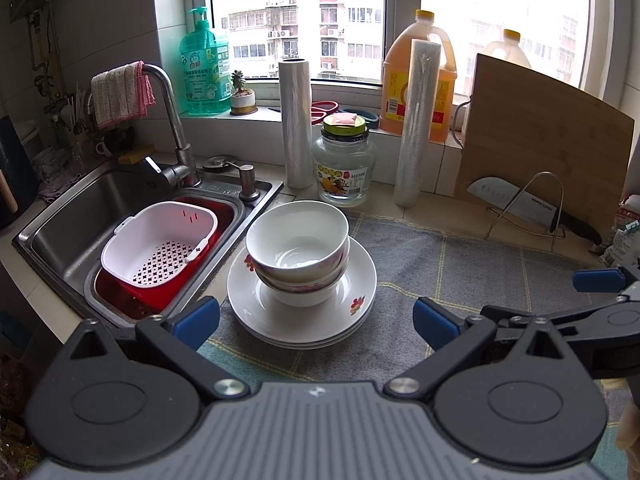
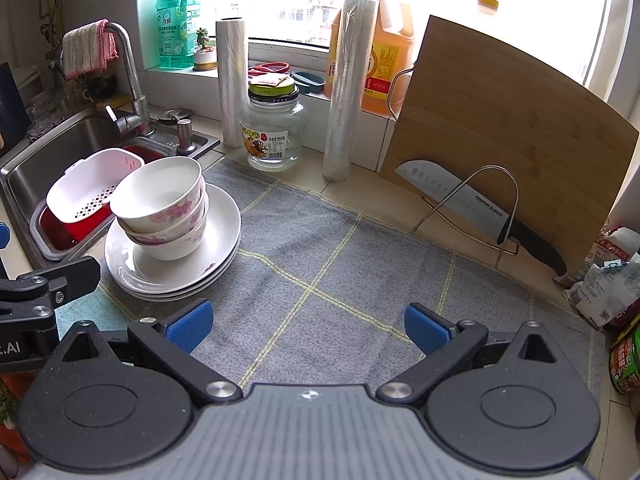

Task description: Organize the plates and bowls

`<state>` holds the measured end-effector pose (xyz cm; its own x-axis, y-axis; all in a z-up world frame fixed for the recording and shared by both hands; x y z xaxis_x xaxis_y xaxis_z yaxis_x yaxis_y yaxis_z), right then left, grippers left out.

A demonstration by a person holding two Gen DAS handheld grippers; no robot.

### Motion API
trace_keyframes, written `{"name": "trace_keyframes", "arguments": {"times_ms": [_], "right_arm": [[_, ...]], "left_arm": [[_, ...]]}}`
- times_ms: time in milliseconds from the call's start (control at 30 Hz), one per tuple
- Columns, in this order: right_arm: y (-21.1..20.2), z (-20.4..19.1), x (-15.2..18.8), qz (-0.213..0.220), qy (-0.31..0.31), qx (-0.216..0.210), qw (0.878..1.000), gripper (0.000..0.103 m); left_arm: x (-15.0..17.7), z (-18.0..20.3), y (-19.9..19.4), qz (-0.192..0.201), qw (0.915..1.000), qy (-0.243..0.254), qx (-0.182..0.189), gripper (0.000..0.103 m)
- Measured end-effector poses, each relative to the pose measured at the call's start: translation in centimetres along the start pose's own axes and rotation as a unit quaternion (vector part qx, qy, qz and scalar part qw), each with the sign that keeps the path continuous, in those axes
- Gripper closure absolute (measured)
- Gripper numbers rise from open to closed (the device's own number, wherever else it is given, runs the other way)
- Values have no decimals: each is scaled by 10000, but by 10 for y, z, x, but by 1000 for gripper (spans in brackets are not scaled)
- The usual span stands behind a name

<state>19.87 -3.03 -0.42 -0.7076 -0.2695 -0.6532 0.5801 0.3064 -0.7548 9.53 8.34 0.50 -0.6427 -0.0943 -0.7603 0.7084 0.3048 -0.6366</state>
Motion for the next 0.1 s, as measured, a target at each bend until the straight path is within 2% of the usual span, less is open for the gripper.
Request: {"name": "trace_keyframes", "arguments": {"times_ms": [100], "right_arm": [[0,0,0,3,-4,-6,10000,0]], "left_arm": [[0,0,0,4,10000,4,0,1]]}}
Point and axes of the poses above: each gripper's, at about its wrist camera, not at the fingertips, and y roughly the way its jaws point, z to its right, x to its underside, the point moved 1 cm from there along y, roughly the way its jaws point, and after that the axes turned 9 degrees about y, right-handed, at the moved point
